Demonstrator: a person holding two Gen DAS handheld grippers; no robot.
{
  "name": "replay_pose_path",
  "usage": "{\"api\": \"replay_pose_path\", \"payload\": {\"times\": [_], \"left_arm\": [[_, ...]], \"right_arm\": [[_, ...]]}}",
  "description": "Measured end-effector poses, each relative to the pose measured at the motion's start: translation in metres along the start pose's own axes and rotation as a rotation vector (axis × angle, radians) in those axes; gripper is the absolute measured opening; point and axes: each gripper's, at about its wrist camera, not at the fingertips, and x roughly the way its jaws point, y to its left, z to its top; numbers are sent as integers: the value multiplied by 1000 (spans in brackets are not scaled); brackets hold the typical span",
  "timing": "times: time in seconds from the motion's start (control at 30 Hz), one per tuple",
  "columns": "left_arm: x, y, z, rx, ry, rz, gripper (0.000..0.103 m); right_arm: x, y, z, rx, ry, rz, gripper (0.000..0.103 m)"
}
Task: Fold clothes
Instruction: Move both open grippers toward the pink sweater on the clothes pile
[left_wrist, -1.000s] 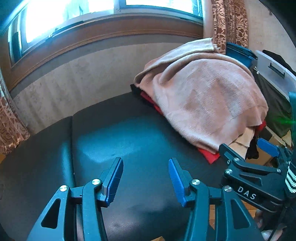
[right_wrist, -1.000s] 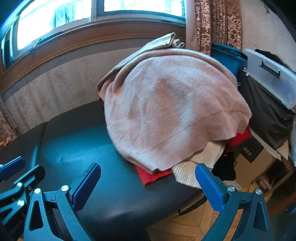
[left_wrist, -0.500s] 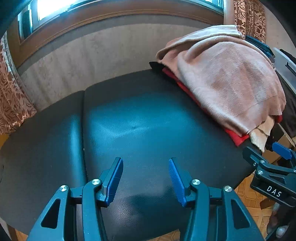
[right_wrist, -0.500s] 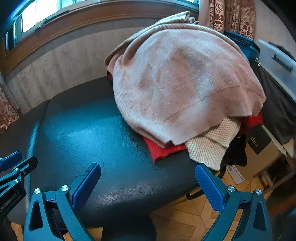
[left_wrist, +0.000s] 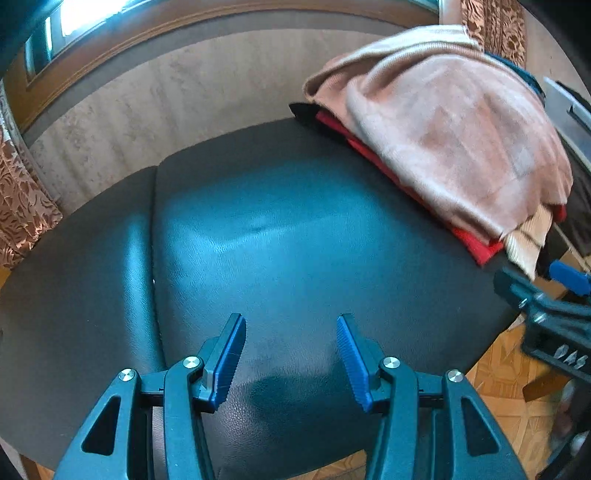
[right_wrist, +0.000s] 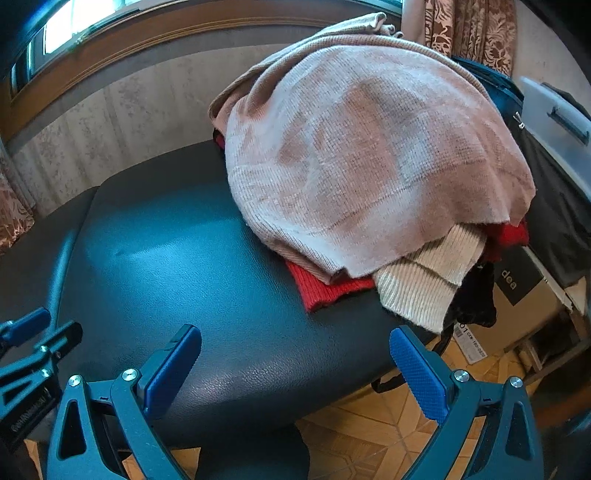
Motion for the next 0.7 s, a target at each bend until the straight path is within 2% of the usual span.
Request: {"api": "replay_pose_path", "payload": {"times": [0.17,0.23,0.33,0.4,0.47,0.53,0.6,0.7], "left_arm": [[29,-3,-14,46,71,6,52],[34,-2,-18,58,61,4,52],[35,0,-18,55,40,-8,54],[38,5,-18,22,38,-15,66],[42,19,-19,-49,36,-53,79],[42,20,-22,-41,24,-68,82],[42,20,-26,-32,11,-78,83],[41,22,-29,-42,-10,-80,87]], "right_arm": [[7,-5,0,-1,26,61,103],[7,-10,5,-5,29,101,103],[-8,-25,30,10,-39,163,101],[-27,-42,50,63,-130,221,102],[-27,-57,60,136,-151,323,103],[-26,-72,70,208,-172,426,103],[6,-78,69,248,-7,451,102],[26,-77,53,250,11,414,100]]}}
